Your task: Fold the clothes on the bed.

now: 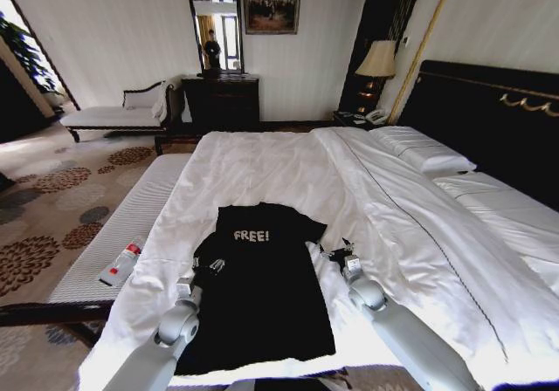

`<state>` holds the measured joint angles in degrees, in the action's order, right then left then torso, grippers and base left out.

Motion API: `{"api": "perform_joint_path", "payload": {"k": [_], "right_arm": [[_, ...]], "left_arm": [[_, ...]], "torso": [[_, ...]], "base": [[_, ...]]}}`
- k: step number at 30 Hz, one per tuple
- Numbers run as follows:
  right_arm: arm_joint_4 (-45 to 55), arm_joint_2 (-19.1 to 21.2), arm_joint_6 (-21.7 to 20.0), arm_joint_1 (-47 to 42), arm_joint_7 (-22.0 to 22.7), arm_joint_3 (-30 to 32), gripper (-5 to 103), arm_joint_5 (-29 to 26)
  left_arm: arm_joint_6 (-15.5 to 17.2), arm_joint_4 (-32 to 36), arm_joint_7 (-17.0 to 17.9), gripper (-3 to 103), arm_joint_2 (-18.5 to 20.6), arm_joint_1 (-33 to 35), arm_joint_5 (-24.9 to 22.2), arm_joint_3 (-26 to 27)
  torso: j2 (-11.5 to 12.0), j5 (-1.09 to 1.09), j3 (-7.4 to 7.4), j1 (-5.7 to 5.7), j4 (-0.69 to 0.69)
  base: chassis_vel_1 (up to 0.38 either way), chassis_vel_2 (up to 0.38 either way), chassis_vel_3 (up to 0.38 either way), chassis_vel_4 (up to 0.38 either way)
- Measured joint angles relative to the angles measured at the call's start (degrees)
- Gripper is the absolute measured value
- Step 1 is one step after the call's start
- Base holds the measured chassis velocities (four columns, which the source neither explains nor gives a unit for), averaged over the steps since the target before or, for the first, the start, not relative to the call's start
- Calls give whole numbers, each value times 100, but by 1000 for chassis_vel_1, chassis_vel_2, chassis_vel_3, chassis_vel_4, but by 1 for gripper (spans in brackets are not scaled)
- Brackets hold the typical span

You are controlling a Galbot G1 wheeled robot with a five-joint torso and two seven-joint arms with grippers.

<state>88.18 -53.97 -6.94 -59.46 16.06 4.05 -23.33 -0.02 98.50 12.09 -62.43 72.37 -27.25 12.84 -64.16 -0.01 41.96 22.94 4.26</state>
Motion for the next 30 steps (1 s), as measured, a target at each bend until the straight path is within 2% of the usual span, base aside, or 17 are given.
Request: {"api": "perform_joint_path", "payload": {"k": [2, 3, 15, 17, 20, 23, 25, 29, 30], "right_arm": [[3, 7, -1, 2, -6, 1, 100, -11], [11, 17, -5, 6, -18, 6, 100, -36], [19, 9, -19, 35, -41, 16, 100, -113], [19, -2, -19, 40, -46, 15, 100, -119], [19, -15, -19, 36, -50, 15, 100, -115], [19, -37, -19, 9, -53, 9, 100, -102], [21, -41, -19, 2, -54, 7, 100, -100], [50, -38, -20, -7, -56, 5, 100, -100], [50, -38, -20, -7, -56, 5, 100, -100]], "left_arm": [[3, -32, 16, 72, -5, -47, -1, -29], [17, -81, 44, 66, -17, -129, -26, -81], [96, -276, 82, 57, -7, -304, -87, -208], [81, -294, 61, 47, 8, -335, -81, -218], [75, -295, 54, 41, 21, -348, -69, -217], [97, -295, 54, 25, 24, -350, -80, -192], [99, -299, 48, 25, 24, -350, -84, -189], [99, -300, 12, 4, 25, -318, -83, -192], [99, -300, 12, 4, 25, -318, -83, -192]], "torso": [[0, 0, 0, 0, 1], [0, 0, 0, 0, 1], [0, 0, -1, 0, 0], [0, 0, -1, 0, 0], [0, 0, 0, 0, 0], [0, 0, -1, 0, 0], [0, 0, -1, 0, 0], [0, 0, 0, 0, 0], [0, 0, 0, 0, 0]], "base": [[0, 0, 0, 0], [0, 0, 0, 0], [0, 0, 0, 0], [0, 0, 0, 0], [0, 0, 0, 0], [0, 0, 0, 0], [0, 0, 0, 0], [0, 0, 0, 0], [0, 0, 0, 0]]}}
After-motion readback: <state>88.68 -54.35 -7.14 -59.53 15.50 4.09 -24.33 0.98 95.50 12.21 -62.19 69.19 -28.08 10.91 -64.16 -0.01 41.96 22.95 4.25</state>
